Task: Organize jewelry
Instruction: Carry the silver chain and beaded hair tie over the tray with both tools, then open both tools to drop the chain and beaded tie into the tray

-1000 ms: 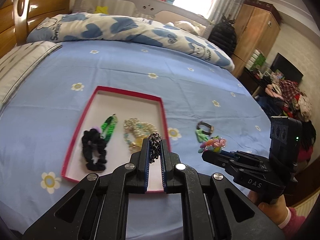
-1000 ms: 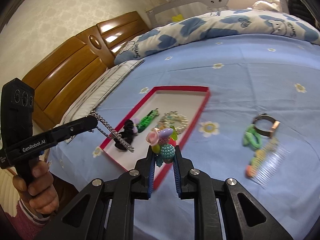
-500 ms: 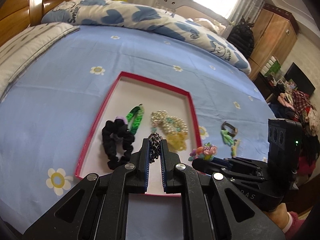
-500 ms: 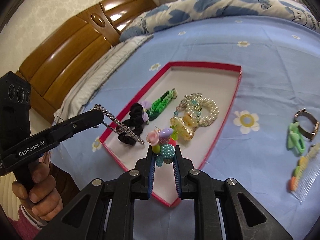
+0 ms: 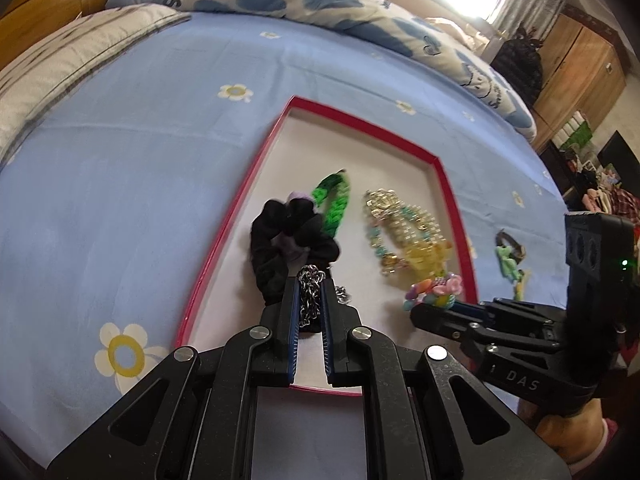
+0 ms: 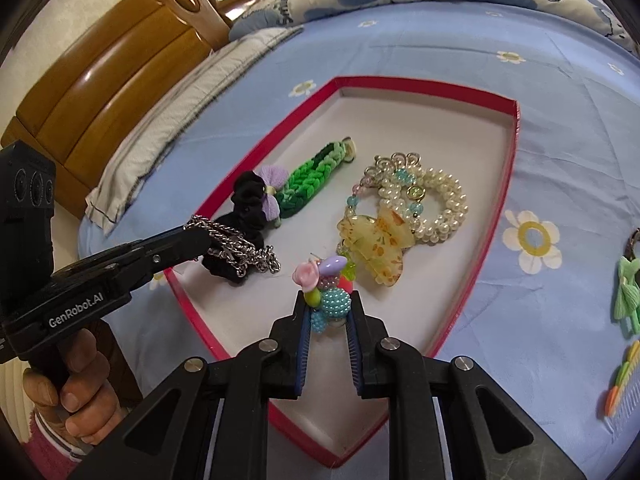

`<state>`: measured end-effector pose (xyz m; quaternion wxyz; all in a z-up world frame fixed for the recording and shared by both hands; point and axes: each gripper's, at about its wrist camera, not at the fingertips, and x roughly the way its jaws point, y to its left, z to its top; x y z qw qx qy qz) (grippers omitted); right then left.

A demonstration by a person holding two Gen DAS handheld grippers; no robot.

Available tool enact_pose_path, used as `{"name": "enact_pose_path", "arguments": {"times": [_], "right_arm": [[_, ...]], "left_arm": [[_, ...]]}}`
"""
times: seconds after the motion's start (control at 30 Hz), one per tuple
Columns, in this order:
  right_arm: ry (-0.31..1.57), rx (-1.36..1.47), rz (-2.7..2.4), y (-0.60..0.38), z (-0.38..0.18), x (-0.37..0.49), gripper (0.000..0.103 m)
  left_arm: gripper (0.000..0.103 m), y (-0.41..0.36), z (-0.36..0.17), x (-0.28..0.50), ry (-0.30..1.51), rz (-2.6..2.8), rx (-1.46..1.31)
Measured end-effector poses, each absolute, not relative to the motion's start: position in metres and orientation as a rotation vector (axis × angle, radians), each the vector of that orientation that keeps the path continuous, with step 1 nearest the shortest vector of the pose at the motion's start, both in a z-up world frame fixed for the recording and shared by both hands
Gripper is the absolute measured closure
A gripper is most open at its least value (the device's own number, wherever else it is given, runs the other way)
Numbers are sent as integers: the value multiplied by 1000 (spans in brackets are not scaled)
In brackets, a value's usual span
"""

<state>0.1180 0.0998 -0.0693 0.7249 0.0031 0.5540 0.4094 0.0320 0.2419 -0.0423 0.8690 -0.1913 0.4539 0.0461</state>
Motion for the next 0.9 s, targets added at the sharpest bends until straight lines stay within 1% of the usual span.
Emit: {"name": "enact_pose_path", "arguments": {"times": [0.27, 0.5, 0.6, 0.73, 0.8, 0.87, 0.9], "right_arm": [[1232, -22, 901, 103, -74, 119, 84], [1232, -21, 899, 104, -74, 120, 85], [1233, -11, 903, 104, -74, 120, 82], [1236, 12, 903, 101, -73, 120, 82], [1228, 18, 898, 97, -71, 120, 81], [1227, 32, 896, 93, -68, 120, 80], [1225, 44, 899, 89, -66, 120, 77]], "left_arm": [[95, 248, -59, 37, 998, 115, -405], [95, 243, -57, 39, 1004, 126, -370], [94, 243, -56, 39, 1008, 128, -369], [93, 242, -54, 39, 1012, 129, -375], [90, 241, -52, 38, 1012, 123, -376], [70, 240, -48, 35, 1003, 115, -382], [67, 239, -46, 34, 998, 116, -378]]}}
